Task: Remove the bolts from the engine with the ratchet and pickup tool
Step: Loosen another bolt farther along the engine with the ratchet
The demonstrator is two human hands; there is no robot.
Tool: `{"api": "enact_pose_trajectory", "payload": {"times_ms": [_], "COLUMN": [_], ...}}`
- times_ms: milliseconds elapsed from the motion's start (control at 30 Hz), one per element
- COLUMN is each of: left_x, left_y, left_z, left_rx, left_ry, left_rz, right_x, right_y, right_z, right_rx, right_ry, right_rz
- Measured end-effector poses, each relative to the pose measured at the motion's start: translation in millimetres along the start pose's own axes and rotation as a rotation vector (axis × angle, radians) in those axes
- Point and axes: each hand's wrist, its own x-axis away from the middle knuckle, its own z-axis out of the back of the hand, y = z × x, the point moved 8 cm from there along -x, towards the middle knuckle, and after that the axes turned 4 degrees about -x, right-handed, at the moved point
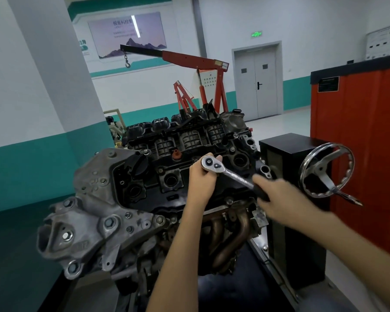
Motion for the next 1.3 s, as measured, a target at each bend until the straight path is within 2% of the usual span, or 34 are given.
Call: {"api": "enact_pose_trajectory", "payload": {"times_ms": [100,167,267,333,433,533,600,633,700,733,867,967,1033,1067,1167,1233,1300], "left_x": [2,0,-2,-3,-4,-9,-9,-8,-2,1,3,-2,-3,-4,-8,-10,-12], "left_y": [1,1,0,-1,0,5,5,4,2,1,0,-6,-12,-14,-4,1,3], "left_z": [-7,-7,-3,-3,-8,-7,-3,0,2,1,-4,-3,2,4,0,-4,-4], "left_rx": [0.038,0.05,-0.008,-0.014,-0.032,-0.049,-0.036,-0.017,0.037,0.053,0.07,0.084,0.069,0.038,-0.074,-0.128,-0.147], "left_ry": [0.077,0.133,0.162,0.126,0.044,0.028,0.033,0.04,0.059,0.064,0.142,0.161,0.159,0.139,0.027,-0.004,-0.009], "left_rz": [0.003,0.025,0.015,0.006,-0.007,-0.013,-0.018,-0.016,0.003,0.007,0.048,0.085,0.141,0.154,0.045,0.003,-0.018], "right_x": [36,39,35,33,24,-11,-36,-41,-35,-24,30,35,32,30,19,-2,-31], "right_y": [-26,-50,-70,-56,-20,10,5,-1,-4,-2,-21,-58,-66,-59,-17,8,14], "right_z": [-45,-70,-93,-83,-36,15,36,39,35,25,-41,-84,-90,-84,-43,-3,33], "right_rx": [-0.491,-0.676,-0.832,-0.747,-0.519,-0.032,0.304,0.386,0.389,0.309,-0.379,-0.658,-0.729,-0.681,-0.392,-0.116,0.224], "right_ry": [0.088,0.156,0.13,0.071,-0.051,-0.162,-0.136,-0.105,-0.024,0.004,0.076,0.165,0.134,0.1,-0.045,-0.121,-0.126], "right_rz": [-0.154,-0.229,-0.291,-0.27,-0.095,0.053,0.165,0.205,0.183,0.133,-0.107,-0.193,-0.194,-0.175,-0.064,0.02,0.128]}}
